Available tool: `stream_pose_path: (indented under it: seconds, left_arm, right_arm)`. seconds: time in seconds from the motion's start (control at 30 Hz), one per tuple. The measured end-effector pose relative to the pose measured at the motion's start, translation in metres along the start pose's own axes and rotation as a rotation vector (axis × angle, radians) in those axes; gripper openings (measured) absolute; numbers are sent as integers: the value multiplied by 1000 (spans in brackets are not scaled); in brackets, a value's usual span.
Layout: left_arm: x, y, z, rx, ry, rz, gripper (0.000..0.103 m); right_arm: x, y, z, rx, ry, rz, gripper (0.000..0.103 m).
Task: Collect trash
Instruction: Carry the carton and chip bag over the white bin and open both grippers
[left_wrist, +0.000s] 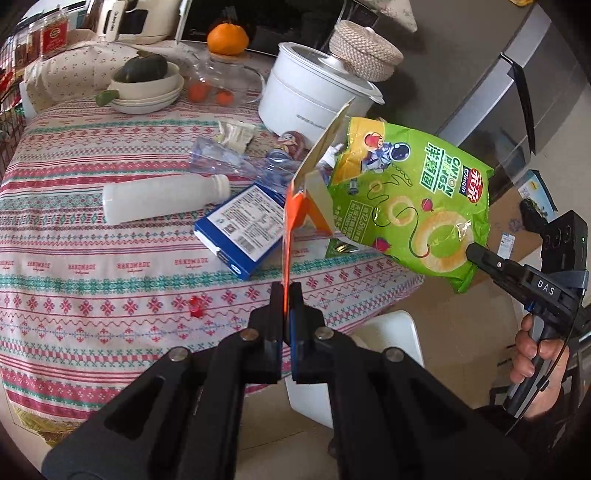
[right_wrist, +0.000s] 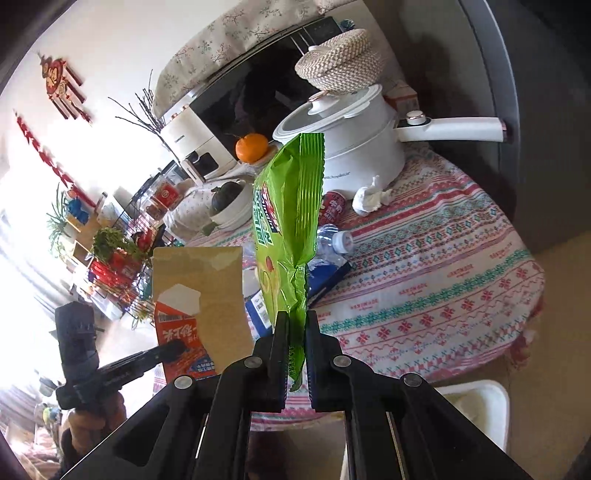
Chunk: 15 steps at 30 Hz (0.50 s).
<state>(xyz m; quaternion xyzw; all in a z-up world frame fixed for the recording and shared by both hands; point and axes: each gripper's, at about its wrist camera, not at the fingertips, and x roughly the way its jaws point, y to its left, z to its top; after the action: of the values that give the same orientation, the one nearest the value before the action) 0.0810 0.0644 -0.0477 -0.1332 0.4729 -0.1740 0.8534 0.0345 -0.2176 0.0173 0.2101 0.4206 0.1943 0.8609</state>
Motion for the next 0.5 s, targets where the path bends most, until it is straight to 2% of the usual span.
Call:
stream_pose_path:
  seconds: [0.3, 0.5]
  left_arm:
    - [28, -60, -26, 141, 110, -105, 3]
    - [57, -105, -62, 269, 219, -129, 3]
  right_arm:
    - [-66, -40, -32, -17, -30, -94, 9]
    - [-89, -86, -64, 16, -5, -171, 9]
